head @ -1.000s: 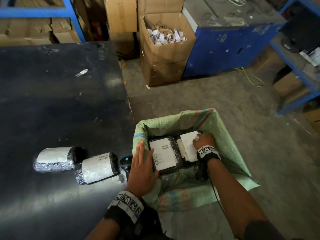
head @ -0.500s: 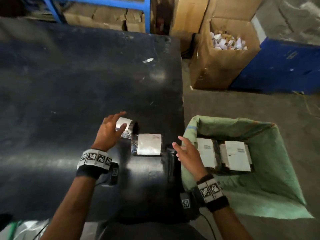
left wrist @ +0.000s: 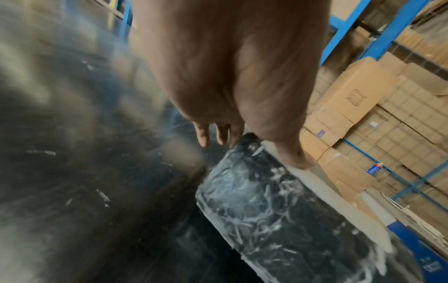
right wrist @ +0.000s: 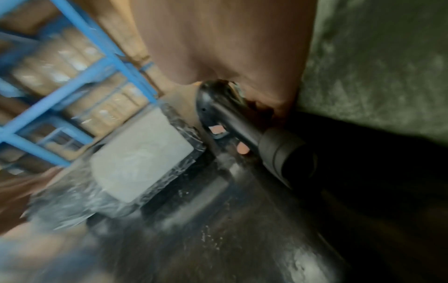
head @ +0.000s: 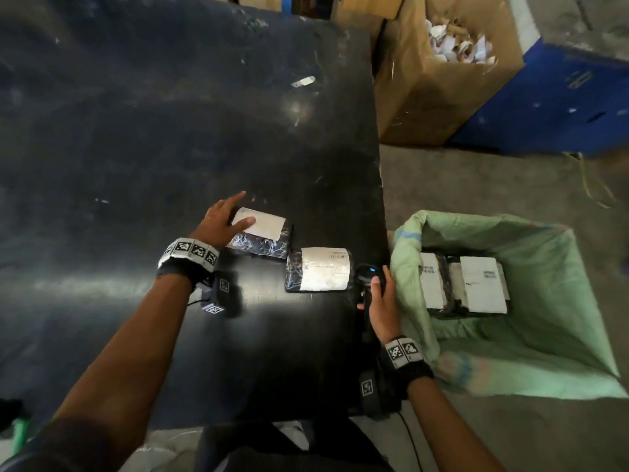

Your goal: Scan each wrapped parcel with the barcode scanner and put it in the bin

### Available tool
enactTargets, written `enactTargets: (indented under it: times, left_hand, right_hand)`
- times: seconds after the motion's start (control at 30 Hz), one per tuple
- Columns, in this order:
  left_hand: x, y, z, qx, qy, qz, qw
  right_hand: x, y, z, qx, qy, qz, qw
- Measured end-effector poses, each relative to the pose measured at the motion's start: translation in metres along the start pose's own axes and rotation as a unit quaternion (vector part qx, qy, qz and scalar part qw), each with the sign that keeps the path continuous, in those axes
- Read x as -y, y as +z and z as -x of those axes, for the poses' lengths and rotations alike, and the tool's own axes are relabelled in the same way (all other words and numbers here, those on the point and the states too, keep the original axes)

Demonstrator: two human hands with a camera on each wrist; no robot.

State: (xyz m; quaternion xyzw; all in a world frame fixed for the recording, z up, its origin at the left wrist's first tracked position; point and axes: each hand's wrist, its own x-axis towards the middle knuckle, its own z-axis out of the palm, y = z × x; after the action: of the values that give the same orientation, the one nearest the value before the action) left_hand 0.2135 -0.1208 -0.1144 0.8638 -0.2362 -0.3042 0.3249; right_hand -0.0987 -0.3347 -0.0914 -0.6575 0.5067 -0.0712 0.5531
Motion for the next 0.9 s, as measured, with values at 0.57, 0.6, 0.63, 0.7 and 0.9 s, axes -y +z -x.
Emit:
enactTargets:
  times: [0.57, 0.6, 0.63, 0.7, 0.9]
  left_hand:
    - [0.012, 0.010, 0.099, 0.002, -0.010, 0.108, 0.994]
    - [0.013, 0.014, 0.105, -0.027, -0.014, 0.116, 0.993]
    - [0.012, 0.016, 0.113, -0.060, -0.017, 0.115, 0.991]
    - [0.012, 0.019, 0.128, -0.121, -0.025, 0.113, 0.986]
    - [-0.013, 0.032, 0.165, -0.254, -0.009, 0.155, 0.955]
  right_hand:
    - [0.000, 0.008, 0.001, -0.026, 0.016, -0.041, 0.999]
    - [0.004, 0.006, 0.002, -0.026, 0.008, -0.043, 0.999]
    - [0.008, 0.004, 0.004, -0.024, -0.001, -0.047, 0.999]
    - [0.018, -0.002, 0.008, -0.014, -0.022, -0.058, 0.998]
    - [0.057, -0.027, 0.032, 0.042, -0.094, -0.075, 0.992]
